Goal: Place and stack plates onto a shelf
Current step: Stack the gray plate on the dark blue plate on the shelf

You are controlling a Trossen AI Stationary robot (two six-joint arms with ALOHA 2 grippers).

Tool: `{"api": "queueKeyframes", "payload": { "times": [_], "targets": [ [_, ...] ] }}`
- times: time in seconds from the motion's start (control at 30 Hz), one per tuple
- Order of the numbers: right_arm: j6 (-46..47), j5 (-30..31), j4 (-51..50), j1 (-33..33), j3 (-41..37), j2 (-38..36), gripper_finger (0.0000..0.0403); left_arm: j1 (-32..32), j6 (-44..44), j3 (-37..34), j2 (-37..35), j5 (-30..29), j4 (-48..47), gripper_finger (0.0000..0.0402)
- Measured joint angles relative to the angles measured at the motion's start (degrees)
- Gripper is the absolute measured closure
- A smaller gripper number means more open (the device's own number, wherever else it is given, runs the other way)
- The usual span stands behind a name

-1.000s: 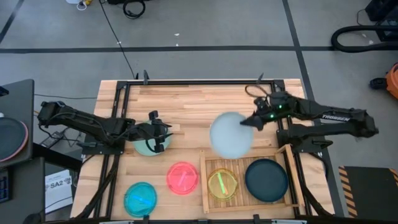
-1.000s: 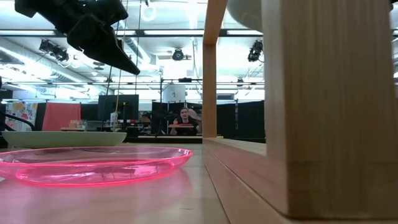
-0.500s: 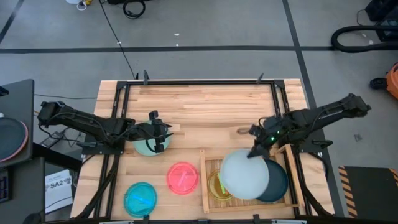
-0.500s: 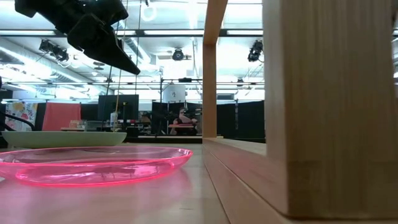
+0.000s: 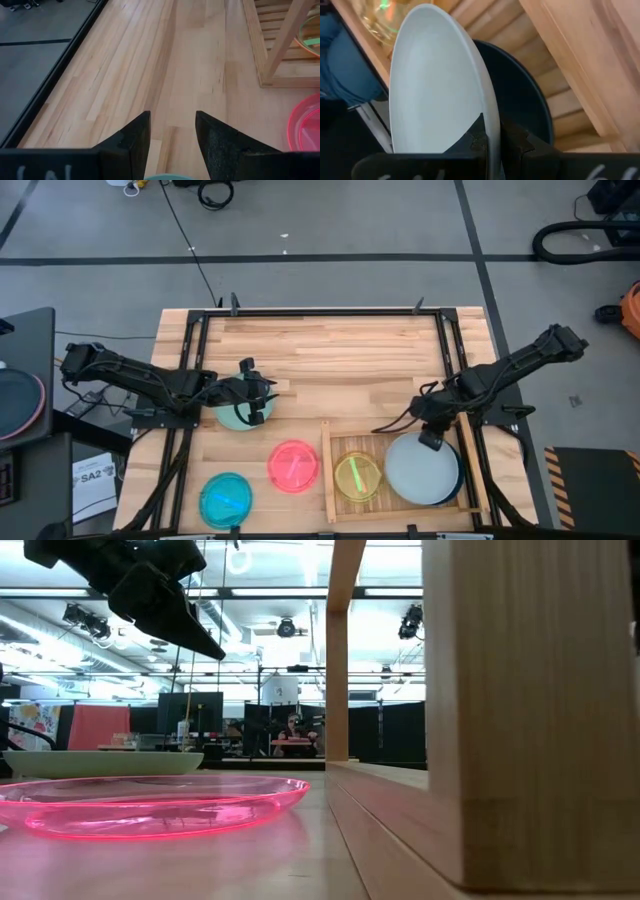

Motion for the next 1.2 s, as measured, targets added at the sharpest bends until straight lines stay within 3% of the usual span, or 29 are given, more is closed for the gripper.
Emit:
{"api": "queueKeyframes", "payload": {
  "times": [0.6,1.2],
  "targets": [
    [-1.41,-1.74,-6.61,0.0,0.0,1.56,0.037,0.0,-0.04,0.0,0.0,0.0,0.0,0.0239],
    [-7.23,-2.35,2.49,0.0,0.07,9.76,0.0369,0.0,-0.44,0.0,0.0,0.0,-0.02,0.0239]
  ]
}}
